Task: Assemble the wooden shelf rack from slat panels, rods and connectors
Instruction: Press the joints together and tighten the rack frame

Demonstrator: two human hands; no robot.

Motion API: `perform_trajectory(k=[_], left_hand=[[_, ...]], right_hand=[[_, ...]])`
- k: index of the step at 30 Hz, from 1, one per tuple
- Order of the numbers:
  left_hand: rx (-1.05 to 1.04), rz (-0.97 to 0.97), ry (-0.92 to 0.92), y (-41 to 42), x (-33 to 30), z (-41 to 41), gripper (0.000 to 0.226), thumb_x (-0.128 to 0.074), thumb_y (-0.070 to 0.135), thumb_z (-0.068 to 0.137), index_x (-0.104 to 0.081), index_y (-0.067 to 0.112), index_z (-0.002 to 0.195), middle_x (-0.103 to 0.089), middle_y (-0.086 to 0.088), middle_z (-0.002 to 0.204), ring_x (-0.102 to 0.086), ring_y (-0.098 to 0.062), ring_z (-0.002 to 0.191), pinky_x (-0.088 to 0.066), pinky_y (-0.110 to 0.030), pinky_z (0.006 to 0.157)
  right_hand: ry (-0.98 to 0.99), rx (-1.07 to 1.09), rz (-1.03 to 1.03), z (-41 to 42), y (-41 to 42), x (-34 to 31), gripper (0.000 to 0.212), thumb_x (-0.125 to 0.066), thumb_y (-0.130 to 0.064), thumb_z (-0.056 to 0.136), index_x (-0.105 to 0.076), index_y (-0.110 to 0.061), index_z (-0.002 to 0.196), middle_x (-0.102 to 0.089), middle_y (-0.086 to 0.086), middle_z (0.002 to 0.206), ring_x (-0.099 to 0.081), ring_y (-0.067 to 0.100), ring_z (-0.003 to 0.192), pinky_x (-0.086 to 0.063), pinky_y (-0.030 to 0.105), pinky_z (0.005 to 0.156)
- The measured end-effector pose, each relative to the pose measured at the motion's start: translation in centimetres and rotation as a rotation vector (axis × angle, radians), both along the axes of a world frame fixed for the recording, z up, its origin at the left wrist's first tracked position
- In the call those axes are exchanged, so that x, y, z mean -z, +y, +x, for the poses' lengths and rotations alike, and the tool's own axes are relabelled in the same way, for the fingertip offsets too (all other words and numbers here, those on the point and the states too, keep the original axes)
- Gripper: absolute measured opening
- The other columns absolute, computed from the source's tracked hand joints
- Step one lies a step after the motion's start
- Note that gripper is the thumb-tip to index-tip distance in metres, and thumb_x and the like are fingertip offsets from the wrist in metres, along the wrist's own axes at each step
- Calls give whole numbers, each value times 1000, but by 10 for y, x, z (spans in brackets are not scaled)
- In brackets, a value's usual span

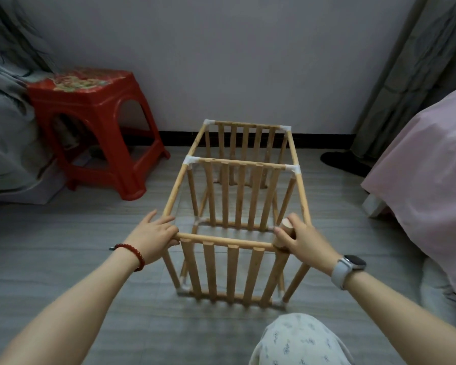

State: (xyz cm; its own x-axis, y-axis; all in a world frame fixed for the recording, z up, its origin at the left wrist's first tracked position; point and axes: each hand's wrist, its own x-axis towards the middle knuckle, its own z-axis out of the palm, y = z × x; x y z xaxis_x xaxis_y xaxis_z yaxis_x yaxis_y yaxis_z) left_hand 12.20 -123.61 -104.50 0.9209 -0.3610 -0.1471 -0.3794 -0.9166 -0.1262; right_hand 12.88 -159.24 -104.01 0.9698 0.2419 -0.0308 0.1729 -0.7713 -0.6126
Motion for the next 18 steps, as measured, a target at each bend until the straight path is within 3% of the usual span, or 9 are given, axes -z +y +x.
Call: perform_trajectory(k=[2,3,5,6,11,15,18], left_hand=[[110,-13,-151,-7,-1,-7,17,-54,36,93,-65,23,98,-68,6,106,-51,-13,125,-18,-45,116],[169,-20,-231,-10,-1,-11,13,-66,33,86,-68,21,86,-71,4,89,-64,-15,107,-30,-46,112],[239,-63,-283,-18,-1,-20,17,-76,32,76,-65,20,69,-67,6,65,-68,-15,74,-47,-45,99],[241,-86,-232,-23,0,-24,18,-74,33,78,-64,20,68,-65,5,64,-66,-15,68,-50,-42,95],[197,-137,-70,-86,11,-36,30,-40,44,95,-59,21,88,-64,2,82,-56,-17,76,-39,-31,86],[166,-167,-49,-163,14,-27,33,-38,44,95,-59,19,89,-62,0,77,-49,-20,65,-35,-35,76],[129,-173,-24,-235,12,-13,40,-37,44,96,-63,15,86,-66,-9,81,-58,-28,71,-30,-34,65]], right_hand=[[8,-13,46,0,11,2,17,-47,-45,94,-42,-31,86,-61,-5,74,-60,5,64,-46,19,55],[-2,-13,51,2,12,1,17,-47,-45,94,-42,-30,86,-61,-6,74,-60,3,64,-45,17,54],[-20,-8,22,3,9,0,17,-47,-43,94,-42,-29,87,-62,-8,75,-60,1,65,-43,15,53],[-33,3,-3,4,5,0,18,-46,-43,95,-42,-27,89,-62,-8,75,-61,1,64,-44,17,53],[-102,122,-28,9,-26,0,18,-46,-45,94,-38,-33,83,-61,-5,69,-60,8,59,-46,26,51],[-112,243,84,8,-52,5,20,-53,-47,90,-43,-32,80,-62,-6,73,-60,10,67,-48,32,57],[-142,372,166,2,-77,7,26,-63,-45,84,-50,-24,77,-60,-7,71,-59,15,70,-46,34,62]])
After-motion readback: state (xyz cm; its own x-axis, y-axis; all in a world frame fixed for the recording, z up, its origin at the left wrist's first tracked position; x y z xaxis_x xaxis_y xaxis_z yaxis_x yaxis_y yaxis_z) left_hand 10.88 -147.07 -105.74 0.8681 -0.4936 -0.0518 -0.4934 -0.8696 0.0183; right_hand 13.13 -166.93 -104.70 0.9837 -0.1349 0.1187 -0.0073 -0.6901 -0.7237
